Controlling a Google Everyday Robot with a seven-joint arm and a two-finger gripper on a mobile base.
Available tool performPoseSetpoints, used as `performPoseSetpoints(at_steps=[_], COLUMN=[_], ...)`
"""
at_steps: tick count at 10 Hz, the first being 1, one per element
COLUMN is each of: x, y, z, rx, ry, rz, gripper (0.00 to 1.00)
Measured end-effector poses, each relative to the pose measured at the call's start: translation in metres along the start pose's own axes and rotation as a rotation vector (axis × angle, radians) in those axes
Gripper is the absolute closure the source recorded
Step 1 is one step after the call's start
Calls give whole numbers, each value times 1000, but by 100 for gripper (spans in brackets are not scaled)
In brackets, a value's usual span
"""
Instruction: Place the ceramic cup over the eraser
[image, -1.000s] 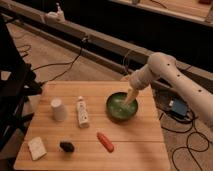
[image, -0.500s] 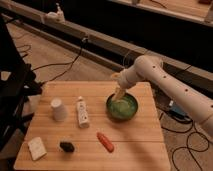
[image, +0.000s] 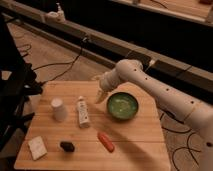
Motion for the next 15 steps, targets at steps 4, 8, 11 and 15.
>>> performPoseSetpoints(at_steps=[4,8,11,15], x=[5,-34,-83,-127], y=[-3,-17,-18,-7], z=[1,38,81,130], rx=[0,-29,-91,-184], ry=[3,-70,-142,-219], rz=[6,-45,-124,-190], gripper=[20,20,20,20])
